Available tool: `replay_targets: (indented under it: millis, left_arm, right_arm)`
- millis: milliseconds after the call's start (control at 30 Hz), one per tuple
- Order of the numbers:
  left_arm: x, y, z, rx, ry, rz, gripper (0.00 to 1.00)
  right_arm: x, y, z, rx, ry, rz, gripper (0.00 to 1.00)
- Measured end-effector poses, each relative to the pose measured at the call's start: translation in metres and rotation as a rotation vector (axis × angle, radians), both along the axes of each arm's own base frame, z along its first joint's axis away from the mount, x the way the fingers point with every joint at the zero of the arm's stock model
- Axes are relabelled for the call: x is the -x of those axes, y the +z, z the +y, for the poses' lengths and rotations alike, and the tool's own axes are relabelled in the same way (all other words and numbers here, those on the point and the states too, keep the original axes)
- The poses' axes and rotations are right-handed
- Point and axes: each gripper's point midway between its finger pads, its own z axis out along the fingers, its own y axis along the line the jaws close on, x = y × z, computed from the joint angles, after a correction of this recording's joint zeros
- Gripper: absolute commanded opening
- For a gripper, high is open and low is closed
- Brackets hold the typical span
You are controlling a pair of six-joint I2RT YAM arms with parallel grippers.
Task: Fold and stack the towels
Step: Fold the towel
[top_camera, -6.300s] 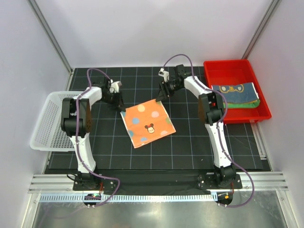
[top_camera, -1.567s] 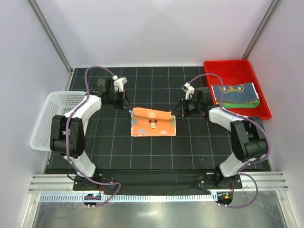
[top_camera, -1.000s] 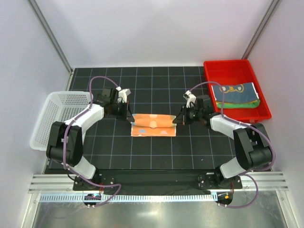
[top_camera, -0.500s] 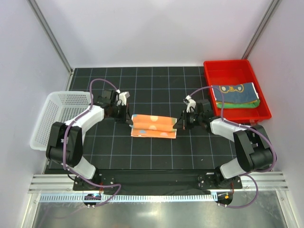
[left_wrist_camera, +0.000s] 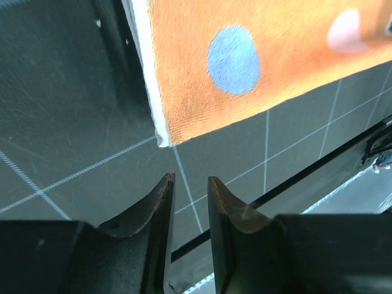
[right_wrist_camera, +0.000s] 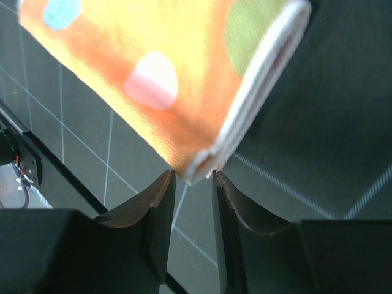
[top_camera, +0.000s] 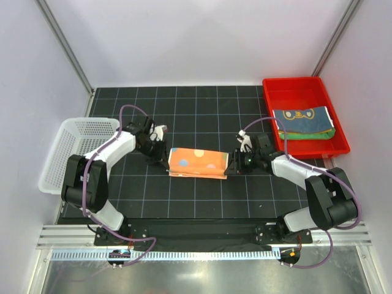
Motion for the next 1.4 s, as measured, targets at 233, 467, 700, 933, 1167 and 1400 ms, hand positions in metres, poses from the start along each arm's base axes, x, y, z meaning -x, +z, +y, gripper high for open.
replay_targets:
  millis: [233, 467, 700, 933, 1167, 1400]
  left_arm:
    - [-0.026, 0.028, -0.008, 0.021, 0.077, -0.056, 0.33]
    - [-0.026, 0.007, 0.006, -0.069, 0.188, -0.024, 0.45]
    - [-0.012, -0.023, 0.009, -0.084, 0.263, 0.053, 0.48]
    - [-0.019, -0.026, 0.004, -0.054, 0.291, 0.053, 0.49]
    - [-0.014, -0.026, 0.010, -0.075, 0.323, 0.029, 0.49]
    - [-0.017, -0.026, 0.006, -0.038, 0.369, 0.019, 0.49]
  right_arm:
    - [0.000, 0.013, -0.011, 0.079, -0.116, 0.047, 0.38]
    - [-0.016, 0.031, 0.007, 0.111, -0.243, 0.033, 0.50]
    - [-0.002, 0.011, 0.006, 0.118, -0.445, 0.175, 0.51]
    - [0.001, -0.004, -0.003, 0.127, -0.557, 0.220, 0.47]
    - [0.010, -0.018, -0.006, 0.113, -0.592, 0.257, 0.41]
    - [0.010, -0.019, -0.005, 0.082, -0.616, 0.258, 0.42]
